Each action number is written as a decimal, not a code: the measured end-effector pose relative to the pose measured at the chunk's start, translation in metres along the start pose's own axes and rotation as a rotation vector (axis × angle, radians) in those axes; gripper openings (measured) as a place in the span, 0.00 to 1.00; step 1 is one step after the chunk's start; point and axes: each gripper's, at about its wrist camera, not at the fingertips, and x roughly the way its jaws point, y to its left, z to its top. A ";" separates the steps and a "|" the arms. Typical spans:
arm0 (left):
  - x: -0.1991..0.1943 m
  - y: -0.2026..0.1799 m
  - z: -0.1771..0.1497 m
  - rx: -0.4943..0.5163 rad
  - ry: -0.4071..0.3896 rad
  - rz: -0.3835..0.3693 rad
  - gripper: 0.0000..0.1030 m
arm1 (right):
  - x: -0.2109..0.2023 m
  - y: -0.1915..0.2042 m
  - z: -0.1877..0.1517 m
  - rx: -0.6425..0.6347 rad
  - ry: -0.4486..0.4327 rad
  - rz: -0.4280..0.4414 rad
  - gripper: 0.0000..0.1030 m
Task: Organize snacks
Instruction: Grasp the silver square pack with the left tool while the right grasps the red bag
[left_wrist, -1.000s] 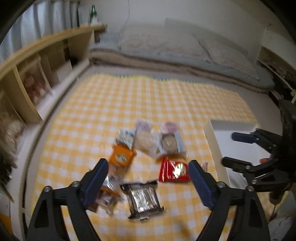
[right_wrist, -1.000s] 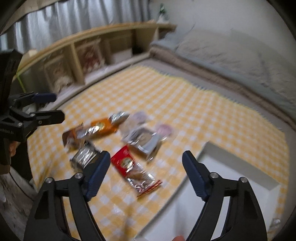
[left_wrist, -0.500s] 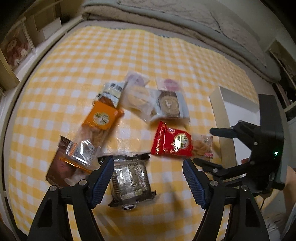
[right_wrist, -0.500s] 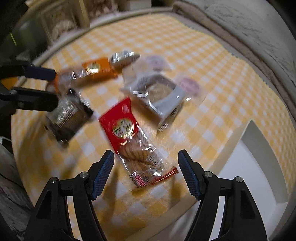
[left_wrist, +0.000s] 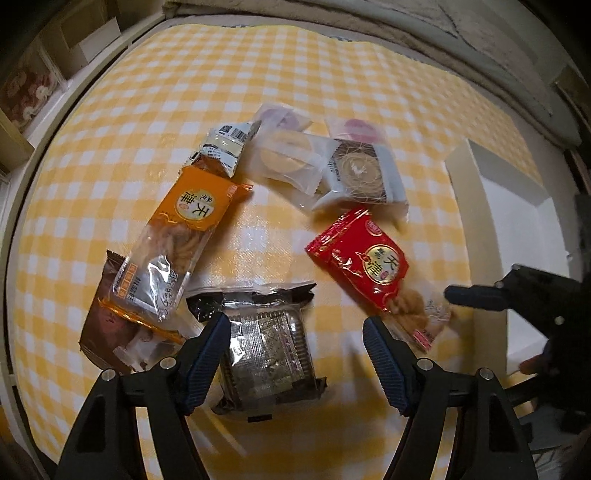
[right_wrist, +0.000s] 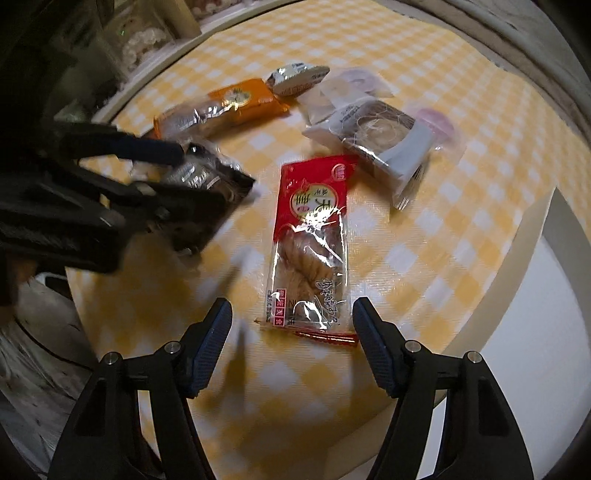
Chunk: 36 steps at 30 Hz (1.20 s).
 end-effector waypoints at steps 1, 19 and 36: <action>0.001 -0.002 0.001 0.003 0.001 0.008 0.71 | -0.002 -0.001 0.001 0.011 -0.010 -0.009 0.66; 0.000 0.012 0.005 -0.114 0.032 0.061 0.66 | 0.020 -0.013 0.038 0.023 -0.011 -0.061 0.59; 0.032 0.003 0.004 -0.048 0.113 0.160 0.63 | 0.025 -0.010 0.028 0.210 0.039 -0.073 0.34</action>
